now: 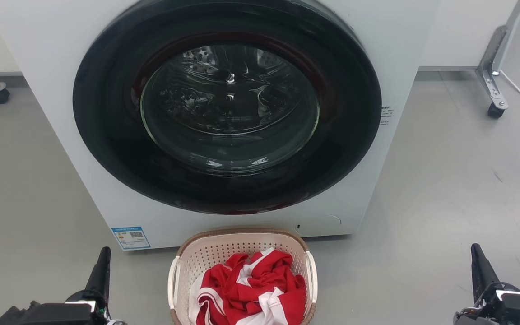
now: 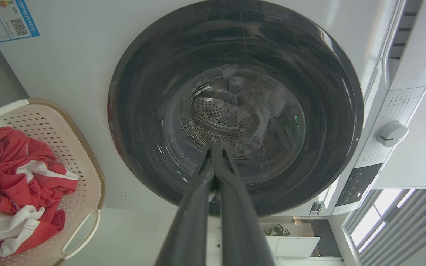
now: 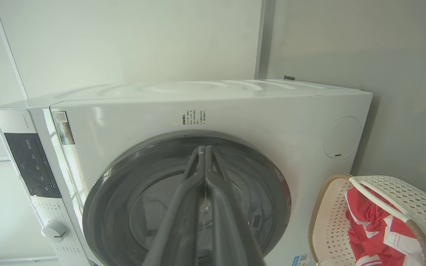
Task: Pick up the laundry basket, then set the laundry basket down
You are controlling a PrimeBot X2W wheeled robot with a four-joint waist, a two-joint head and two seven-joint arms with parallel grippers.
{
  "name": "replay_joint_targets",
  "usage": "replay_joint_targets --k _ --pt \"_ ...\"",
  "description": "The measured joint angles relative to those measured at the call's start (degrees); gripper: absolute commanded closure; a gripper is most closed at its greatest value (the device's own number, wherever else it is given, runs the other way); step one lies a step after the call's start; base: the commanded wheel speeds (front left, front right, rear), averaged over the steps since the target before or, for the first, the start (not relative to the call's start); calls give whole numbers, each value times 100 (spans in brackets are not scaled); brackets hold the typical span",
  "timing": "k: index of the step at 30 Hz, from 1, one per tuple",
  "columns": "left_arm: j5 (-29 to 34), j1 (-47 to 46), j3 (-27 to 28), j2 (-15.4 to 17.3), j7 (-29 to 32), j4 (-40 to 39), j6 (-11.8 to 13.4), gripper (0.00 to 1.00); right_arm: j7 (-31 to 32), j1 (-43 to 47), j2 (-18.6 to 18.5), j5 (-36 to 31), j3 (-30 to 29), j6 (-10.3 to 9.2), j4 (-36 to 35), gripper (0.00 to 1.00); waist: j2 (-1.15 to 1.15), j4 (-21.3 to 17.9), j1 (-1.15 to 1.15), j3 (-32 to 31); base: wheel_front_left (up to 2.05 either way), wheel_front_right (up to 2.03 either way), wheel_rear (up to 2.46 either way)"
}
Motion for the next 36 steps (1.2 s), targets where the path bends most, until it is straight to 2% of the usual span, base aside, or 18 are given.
replay_joint_targets --k 36 --pt "-1 0 0 -1 0 -2 0 100 0 0 1 9 1 0 -2 100 0 0 0 1 0 0 0"
